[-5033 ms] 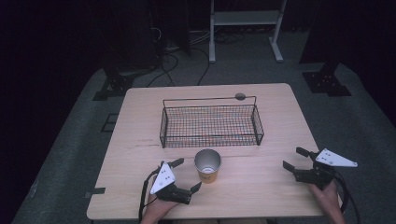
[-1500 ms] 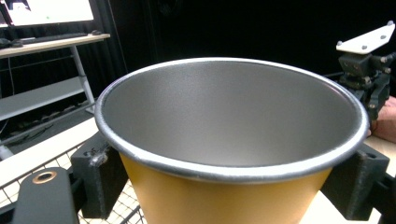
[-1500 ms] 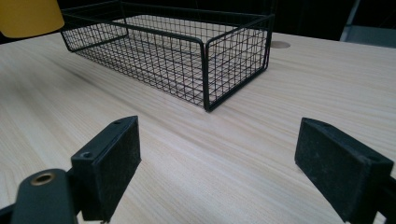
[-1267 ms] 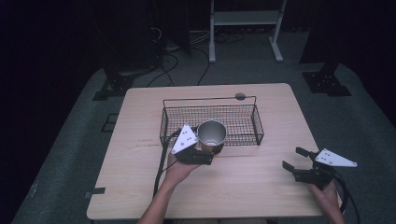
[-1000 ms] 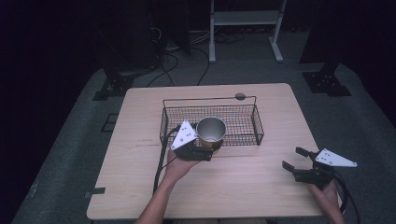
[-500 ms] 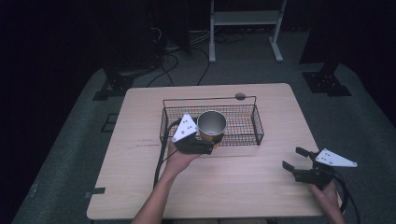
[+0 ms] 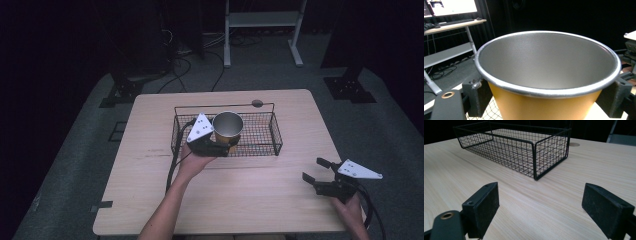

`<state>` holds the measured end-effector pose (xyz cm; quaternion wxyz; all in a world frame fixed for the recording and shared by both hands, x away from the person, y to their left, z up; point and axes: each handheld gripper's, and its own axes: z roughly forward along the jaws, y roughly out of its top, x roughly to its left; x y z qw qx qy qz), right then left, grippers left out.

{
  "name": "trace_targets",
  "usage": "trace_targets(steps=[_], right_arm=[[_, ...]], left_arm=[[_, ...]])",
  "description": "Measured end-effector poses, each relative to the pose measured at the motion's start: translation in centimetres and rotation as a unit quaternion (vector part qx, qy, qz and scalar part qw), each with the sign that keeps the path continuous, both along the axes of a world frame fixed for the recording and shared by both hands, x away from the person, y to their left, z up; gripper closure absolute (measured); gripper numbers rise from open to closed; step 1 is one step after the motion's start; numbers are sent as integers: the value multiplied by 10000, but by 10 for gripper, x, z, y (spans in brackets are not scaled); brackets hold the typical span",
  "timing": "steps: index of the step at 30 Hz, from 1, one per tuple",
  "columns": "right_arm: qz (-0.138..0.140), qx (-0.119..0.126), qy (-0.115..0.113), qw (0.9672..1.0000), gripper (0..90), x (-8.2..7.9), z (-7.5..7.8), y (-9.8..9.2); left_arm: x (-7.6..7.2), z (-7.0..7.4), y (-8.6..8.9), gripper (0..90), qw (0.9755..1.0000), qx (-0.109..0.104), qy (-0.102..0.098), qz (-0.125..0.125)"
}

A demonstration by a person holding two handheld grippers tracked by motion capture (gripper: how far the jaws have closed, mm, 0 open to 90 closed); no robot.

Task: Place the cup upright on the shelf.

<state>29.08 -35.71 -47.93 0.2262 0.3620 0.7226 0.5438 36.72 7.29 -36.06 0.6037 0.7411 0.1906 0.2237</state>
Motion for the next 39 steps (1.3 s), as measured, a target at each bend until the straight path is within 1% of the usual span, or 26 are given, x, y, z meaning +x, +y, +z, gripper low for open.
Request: trace_targets(steps=[3,11,13,17,23,27,31,39], right_arm=[[-3,-1,0,10000,133,0,0,0],[-2,2,3,10000,133,0,0,0],[1,-2,-4,10000,133,0,0,0],[0,0,-16,10000,133,0,0,0],[5,10,-11,10000,133,0,0,-1],[9,15,-22,10000,133,0,0,-1],[7,28,-24,10000,133,0,0,-1],[9,36,-26,10000,133,0,0,-1]], left_arm=[[4,2,0,142,10000,-15,31,-1],[14,5,-2,142,10000,30,54,1],[17,5,-3,142,10000,9,64,11],[24,6,-5,142,9999,67,88,31],[30,7,-7,143,9999,88,90,37],[35,7,-9,143,9999,53,124,22],[40,8,-12,143,9998,128,117,16],[51,10,-15,143,9999,72,146,-2]])
